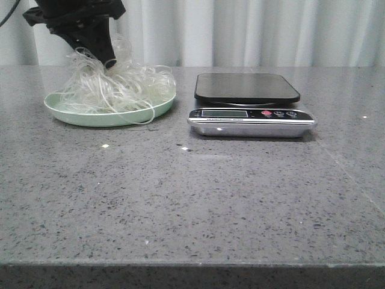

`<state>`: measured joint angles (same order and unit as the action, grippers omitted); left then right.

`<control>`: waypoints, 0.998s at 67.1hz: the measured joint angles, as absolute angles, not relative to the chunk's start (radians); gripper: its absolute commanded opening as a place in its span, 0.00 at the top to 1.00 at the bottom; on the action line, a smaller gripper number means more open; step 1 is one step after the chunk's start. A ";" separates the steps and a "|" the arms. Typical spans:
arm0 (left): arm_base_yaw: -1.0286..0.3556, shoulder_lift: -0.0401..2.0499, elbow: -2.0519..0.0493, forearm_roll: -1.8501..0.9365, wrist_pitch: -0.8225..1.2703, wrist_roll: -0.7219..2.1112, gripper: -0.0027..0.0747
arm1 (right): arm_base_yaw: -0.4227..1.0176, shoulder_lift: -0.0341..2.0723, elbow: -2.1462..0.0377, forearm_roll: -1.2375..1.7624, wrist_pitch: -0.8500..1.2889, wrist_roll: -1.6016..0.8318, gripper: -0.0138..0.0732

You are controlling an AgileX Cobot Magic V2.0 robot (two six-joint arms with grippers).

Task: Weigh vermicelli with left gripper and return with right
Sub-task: 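Lower the left gripper into the vermicelli on the green plate and close, then lift the vermicelli with the left gripper and carry it over the scale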

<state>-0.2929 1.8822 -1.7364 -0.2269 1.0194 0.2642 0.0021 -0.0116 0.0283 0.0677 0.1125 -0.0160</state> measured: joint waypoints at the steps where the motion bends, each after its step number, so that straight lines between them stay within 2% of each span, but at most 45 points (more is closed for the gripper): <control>1: -0.293 1.882 -1.740 -0.227 1.023 0.264 0.79 | 0.002 -0.012 0.028 0.068 0.112 -0.016 0.67; 30: -0.316 1.833 -2.053 -0.219 1.136 0.264 0.79 | 0.002 -0.012 0.028 0.068 0.112 -0.016 0.67; 43: -0.417 1.829 -2.168 -0.225 1.118 0.264 0.79 | 0.002 -0.012 0.028 0.068 0.110 -0.016 0.67; 67: -0.602 1.888 -2.182 -0.243 0.990 0.264 0.79 | 0.002 -0.012 0.028 0.068 0.110 -0.016 0.67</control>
